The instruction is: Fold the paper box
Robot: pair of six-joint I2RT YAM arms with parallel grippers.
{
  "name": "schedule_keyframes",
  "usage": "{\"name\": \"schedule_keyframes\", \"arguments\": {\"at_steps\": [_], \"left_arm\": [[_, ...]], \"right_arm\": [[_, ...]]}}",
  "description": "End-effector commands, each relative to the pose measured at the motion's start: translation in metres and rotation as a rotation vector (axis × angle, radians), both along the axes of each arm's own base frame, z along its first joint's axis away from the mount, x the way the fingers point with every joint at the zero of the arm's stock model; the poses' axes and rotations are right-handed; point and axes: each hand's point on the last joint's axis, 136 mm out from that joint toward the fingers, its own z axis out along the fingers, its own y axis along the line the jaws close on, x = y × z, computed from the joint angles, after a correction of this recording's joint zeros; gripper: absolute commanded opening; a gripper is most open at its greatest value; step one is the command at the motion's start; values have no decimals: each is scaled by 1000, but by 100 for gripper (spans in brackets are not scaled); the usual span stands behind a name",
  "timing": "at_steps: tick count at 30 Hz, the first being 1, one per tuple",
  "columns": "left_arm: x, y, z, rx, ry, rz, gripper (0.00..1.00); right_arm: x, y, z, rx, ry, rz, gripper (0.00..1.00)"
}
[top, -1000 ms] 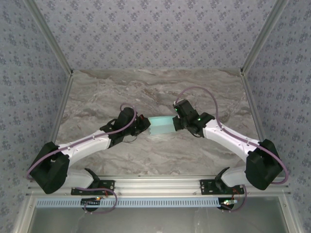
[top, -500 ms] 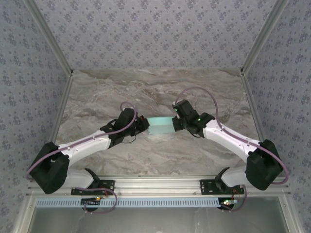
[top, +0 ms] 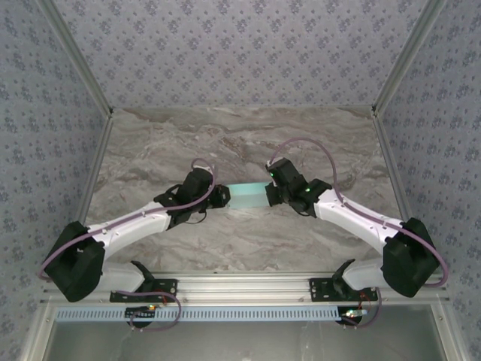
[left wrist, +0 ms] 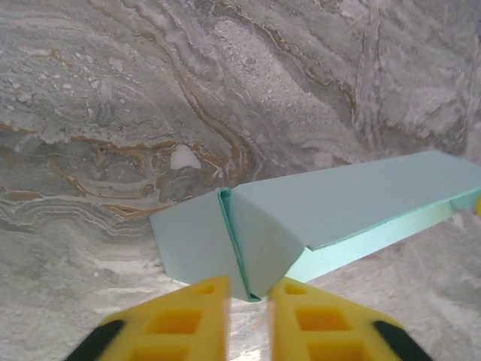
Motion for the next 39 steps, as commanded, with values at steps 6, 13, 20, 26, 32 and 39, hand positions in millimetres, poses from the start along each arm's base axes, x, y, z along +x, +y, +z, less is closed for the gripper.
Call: {"name": "schedule_keyframes", "arguments": {"at_steps": [6, 13, 20, 26, 32, 39], "left_arm": [[-4, 6, 25, 64, -60, -74, 45], [-7, 3, 49, 27, -118, -127, 67], [8, 2, 57, -27, -80, -83, 71], [20, 3, 37, -26, -6, -38, 70], [15, 1, 18, -24, 50, -47, 67], [-2, 1, -16, -9, 125, -57, 65]], "right_arm": [[-12, -16, -13, -74, 45, -36, 0], [-11, -11, -11, -76, 40, -31, 0], [-11, -10, -11, -83, 39, -28, 0], [-12, -9, -9, -83, 34, -27, 0], [-12, -9, -8, -82, 31, -30, 0], [-13, -9, -10, -82, 34, -33, 0]]}}
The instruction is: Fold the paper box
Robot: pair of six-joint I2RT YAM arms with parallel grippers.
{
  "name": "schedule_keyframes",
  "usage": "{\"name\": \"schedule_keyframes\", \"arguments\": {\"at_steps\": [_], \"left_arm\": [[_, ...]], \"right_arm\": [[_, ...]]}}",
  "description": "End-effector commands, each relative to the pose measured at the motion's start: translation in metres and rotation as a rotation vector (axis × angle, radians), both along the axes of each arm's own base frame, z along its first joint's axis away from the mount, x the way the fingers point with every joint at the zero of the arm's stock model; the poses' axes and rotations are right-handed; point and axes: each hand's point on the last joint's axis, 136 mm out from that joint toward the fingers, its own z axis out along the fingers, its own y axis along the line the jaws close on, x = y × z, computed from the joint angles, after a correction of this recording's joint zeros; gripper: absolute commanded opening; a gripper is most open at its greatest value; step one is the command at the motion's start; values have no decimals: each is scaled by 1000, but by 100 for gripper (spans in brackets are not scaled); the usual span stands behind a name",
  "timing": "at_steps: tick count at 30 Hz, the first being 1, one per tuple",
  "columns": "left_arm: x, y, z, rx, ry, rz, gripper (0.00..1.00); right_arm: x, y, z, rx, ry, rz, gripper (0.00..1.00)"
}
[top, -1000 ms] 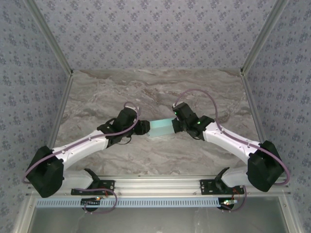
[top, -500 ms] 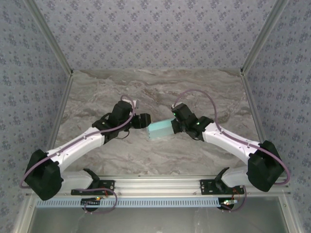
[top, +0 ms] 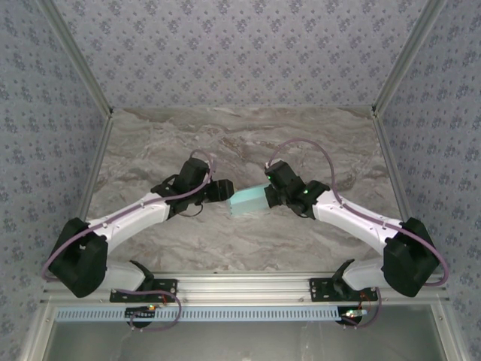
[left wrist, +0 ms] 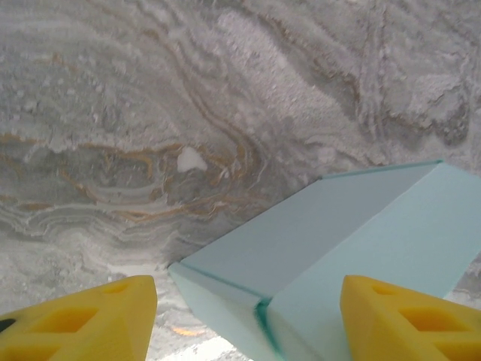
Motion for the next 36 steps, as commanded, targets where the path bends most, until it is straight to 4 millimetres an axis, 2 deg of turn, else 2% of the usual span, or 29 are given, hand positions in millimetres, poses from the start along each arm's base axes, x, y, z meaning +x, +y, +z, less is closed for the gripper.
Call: {"name": "schedule_keyframes", "arguments": {"at_steps": [1, 9, 15, 20, 24, 30, 36], "left_arm": [[-11, -4, -18, 3, 48, -17, 65], [-18, -5, -44, 68, 70, -28, 64], [-19, -2, -50, 123, 52, -29, 63], [-20, -1, -53, 145, 45, -31, 63], [-20, 0, -53, 152, 41, -34, 62], [-19, 0, -52, 159, 33, -33, 62], [-19, -1, -49, 157, 27, -34, 63]], "right_arm": [[-8, -9, -10, -50, 46, -22, 0], [-10, -11, -8, -57, 50, -22, 0], [-8, -13, 5, -50, 35, -7, 15], [-11, -3, 21, -1, 34, 63, 31], [-9, 0, 38, 55, 24, 97, 39], [10, 3, 52, 231, 48, 127, 45], [35, -4, 39, 345, 129, 90, 47]]}}
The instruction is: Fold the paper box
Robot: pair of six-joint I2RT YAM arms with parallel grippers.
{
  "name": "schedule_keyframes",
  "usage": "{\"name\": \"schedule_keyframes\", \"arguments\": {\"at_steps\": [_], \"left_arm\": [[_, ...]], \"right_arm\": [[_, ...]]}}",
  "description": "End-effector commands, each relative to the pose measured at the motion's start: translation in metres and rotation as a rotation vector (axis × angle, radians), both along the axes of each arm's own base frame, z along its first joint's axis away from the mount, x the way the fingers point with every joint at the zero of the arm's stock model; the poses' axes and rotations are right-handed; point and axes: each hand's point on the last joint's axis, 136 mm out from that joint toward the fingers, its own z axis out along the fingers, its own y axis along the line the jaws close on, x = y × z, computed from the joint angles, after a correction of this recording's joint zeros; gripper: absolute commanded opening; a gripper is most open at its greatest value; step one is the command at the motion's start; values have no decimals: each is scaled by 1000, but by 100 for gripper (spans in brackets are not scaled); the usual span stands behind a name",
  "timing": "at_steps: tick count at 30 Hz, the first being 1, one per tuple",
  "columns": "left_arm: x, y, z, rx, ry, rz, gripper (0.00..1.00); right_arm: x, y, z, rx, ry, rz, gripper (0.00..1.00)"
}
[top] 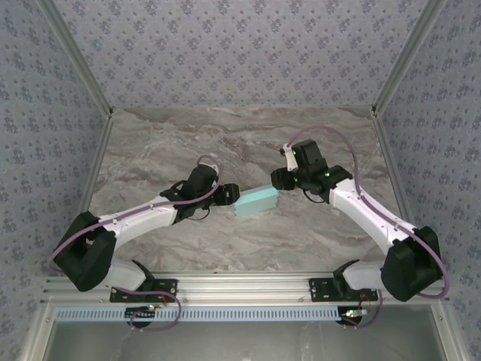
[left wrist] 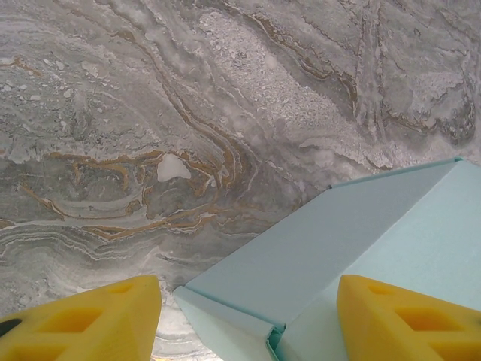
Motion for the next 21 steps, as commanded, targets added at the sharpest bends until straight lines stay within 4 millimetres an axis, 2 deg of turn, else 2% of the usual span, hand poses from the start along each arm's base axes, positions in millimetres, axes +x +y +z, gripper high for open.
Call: {"name": "schedule_keyframes", "arguments": {"at_steps": [1, 7, 15, 21], "left_arm": [[-21, 18, -39, 142, 94, -22, 62], [-20, 16, -38, 134, 91, -20, 63], [-23, 17, -39, 128, 98, -14, 65], [-32, 18, -51, 118, 113, -3, 67]], "right_arm": [[8, 14, 2, 101, 43, 48, 47], [6, 11, -31, 96, 131, 39, 47], [-20, -1, -69, 75, 223, 14, 47], [-42, -12, -101, 78, 284, -35, 47]]}}
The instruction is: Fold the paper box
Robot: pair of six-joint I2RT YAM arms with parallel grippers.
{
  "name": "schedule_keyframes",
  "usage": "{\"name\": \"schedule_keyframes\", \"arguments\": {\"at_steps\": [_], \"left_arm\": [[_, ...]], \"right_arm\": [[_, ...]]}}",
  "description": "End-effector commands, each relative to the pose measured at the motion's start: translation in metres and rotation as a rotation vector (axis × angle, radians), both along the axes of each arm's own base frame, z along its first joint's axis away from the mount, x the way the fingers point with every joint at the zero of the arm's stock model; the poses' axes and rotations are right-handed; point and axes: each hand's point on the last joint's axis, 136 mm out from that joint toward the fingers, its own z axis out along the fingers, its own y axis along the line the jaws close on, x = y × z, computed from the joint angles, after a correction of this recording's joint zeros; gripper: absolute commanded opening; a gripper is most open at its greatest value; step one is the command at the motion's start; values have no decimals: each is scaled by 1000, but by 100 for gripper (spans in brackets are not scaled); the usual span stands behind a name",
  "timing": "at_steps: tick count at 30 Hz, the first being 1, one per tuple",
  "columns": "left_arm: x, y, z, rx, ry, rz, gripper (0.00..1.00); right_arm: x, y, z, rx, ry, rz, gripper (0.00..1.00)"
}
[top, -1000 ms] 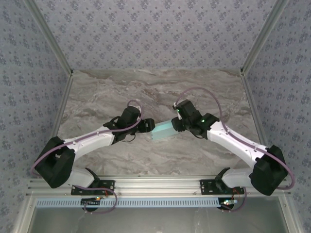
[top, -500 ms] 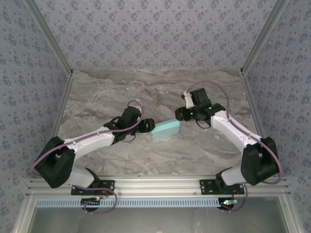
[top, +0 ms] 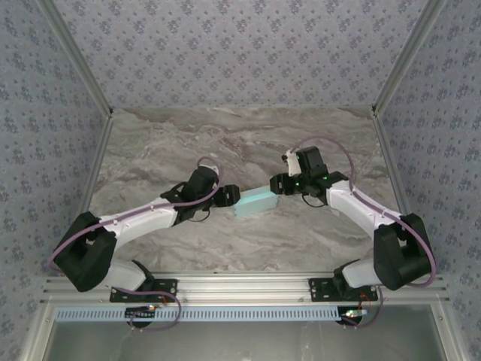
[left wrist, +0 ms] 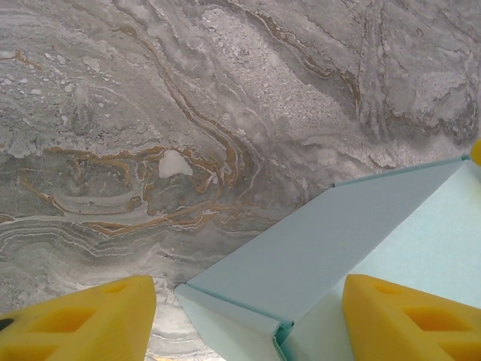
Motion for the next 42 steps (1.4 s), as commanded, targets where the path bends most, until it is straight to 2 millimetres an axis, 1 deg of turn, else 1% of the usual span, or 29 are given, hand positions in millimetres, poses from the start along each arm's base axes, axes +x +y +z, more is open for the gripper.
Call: {"name": "schedule_keyframes", "arguments": {"at_steps": [1, 6, 11, 14, 18, 22, 26, 32, 35, 39, 42], "left_arm": [[-30, 19, -50, 118, 123, -10, 67], [-38, 20, -66, 101, 130, 3, 70], [-40, 19, -72, 94, 110, 9, 72], [-33, 15, -59, 82, 68, 5, 73], [-19, 10, -22, 66, -15, 6, 79], [-13, 3, 6, -3, -39, 11, 84], [-16, -1, 15, -63, -17, 10, 86], [-28, -1, 13, -128, 32, 8, 86], [-33, 0, 6, -132, 59, 4, 82], [-39, 1, -11, -130, 121, 16, 69], [-43, -1, -19, -137, 154, 7, 59]], "right_arm": [[-40, -18, -54, -65, 193, -36, 46], [-51, -24, -70, -47, 212, -80, 46], [-54, -27, -76, -43, 210, -105, 45], [-48, -25, -68, -38, 186, -107, 45], [-39, -23, -54, -42, 146, -108, 45], [-39, -20, -52, -46, 137, -103, 44], [-39, -21, -53, -53, 134, -106, 44], [-39, -20, -51, -55, 129, -106, 44], [-38, -20, -50, -56, 125, -107, 44], [-37, -20, -48, -61, 124, -106, 44], [-38, -21, -47, -73, 125, -97, 44]]}}
